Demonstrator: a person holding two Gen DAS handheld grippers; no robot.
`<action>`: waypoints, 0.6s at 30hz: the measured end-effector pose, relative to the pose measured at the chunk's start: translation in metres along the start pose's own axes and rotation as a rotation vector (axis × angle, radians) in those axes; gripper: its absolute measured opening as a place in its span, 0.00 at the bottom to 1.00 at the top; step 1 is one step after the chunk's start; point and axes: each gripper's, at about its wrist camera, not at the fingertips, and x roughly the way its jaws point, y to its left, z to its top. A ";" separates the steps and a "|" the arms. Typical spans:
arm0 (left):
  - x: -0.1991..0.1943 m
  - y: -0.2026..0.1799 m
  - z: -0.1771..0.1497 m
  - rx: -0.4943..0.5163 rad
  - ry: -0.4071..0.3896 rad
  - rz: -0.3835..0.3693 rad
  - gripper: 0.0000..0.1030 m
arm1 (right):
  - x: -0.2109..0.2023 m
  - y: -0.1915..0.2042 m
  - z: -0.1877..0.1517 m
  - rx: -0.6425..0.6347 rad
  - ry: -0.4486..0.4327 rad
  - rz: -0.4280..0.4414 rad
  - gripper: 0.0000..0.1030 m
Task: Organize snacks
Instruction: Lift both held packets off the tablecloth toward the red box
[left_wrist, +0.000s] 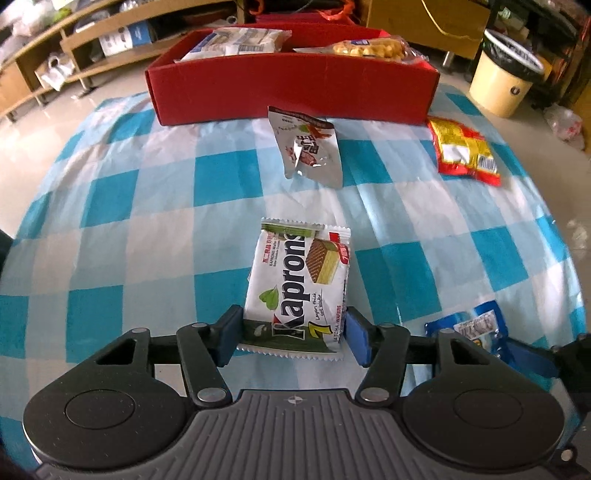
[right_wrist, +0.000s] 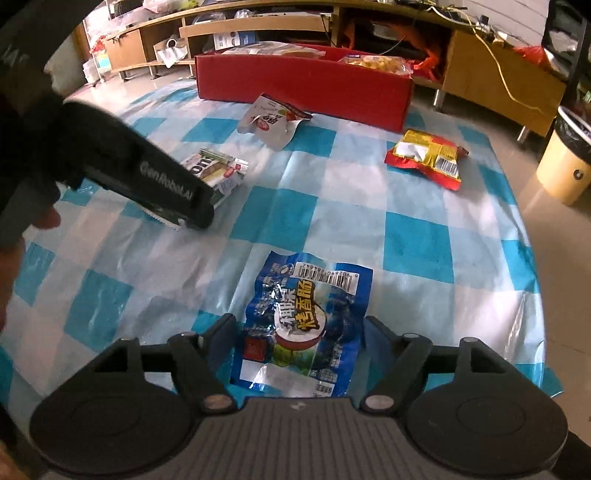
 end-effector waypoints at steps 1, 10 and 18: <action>0.000 0.005 0.001 -0.012 -0.003 -0.029 0.72 | 0.000 -0.002 0.001 0.009 0.003 0.002 0.66; 0.001 0.031 0.009 -0.146 -0.004 -0.114 0.84 | -0.009 -0.020 -0.003 0.120 0.001 0.036 0.65; 0.008 -0.004 0.003 -0.023 0.008 0.064 0.83 | -0.010 -0.030 -0.005 0.180 -0.035 0.088 0.65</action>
